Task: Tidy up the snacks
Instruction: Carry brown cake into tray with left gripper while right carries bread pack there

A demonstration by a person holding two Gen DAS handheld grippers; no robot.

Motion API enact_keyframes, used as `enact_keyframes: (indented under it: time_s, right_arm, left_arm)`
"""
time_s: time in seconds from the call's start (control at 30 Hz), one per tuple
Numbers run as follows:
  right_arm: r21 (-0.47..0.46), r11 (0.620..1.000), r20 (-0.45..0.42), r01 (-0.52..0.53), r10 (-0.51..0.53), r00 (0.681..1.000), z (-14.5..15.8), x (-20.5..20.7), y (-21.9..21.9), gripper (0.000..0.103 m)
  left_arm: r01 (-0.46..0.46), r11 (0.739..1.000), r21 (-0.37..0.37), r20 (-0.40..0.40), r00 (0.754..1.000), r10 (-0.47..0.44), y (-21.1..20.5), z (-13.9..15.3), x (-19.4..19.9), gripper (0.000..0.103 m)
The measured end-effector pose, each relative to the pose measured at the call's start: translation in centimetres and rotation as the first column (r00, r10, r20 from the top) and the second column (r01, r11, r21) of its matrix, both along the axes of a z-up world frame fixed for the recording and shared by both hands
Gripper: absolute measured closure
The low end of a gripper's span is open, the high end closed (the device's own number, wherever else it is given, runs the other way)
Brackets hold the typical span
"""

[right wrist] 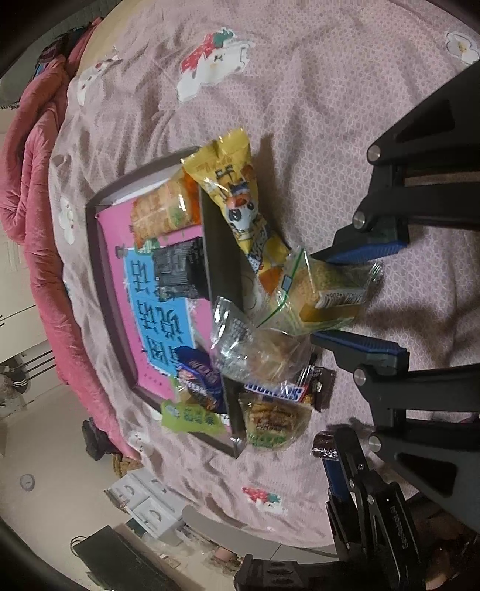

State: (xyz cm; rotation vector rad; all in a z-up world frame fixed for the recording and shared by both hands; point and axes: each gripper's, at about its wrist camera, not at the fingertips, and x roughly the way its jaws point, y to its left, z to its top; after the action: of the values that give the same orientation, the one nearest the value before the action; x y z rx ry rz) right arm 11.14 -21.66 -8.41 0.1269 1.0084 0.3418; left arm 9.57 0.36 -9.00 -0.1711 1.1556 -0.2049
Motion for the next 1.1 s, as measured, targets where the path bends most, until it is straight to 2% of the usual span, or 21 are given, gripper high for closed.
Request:
enact_keyframes:
  time_s: [0.2,0.67,1.1]
  right_arm:
    - [0.001,1.0,0.01,0.011,-0.011,1.0,0.4,0.0,-0.3,0.068]
    - [-0.007,1.0,0.057,0.013,-0.013,0.998,1.6,0.5,-0.5,0.068]
    - [-0.045,0.999,0.126,0.022,-0.016,0.992,3.1,3.4,-0.8,0.068]
  left_arm:
    - [-0.004,1.0,0.012,0.032,0.999,0.004,0.1,1.0,0.0,0.068]
    - [-0.083,0.997,0.008,0.074,0.994,0.082,3.1,2.8,1.8,0.068]
    - [-0.101,0.994,0.035,0.094,0.991,0.097,4.1,3.5,5.0,0.068]
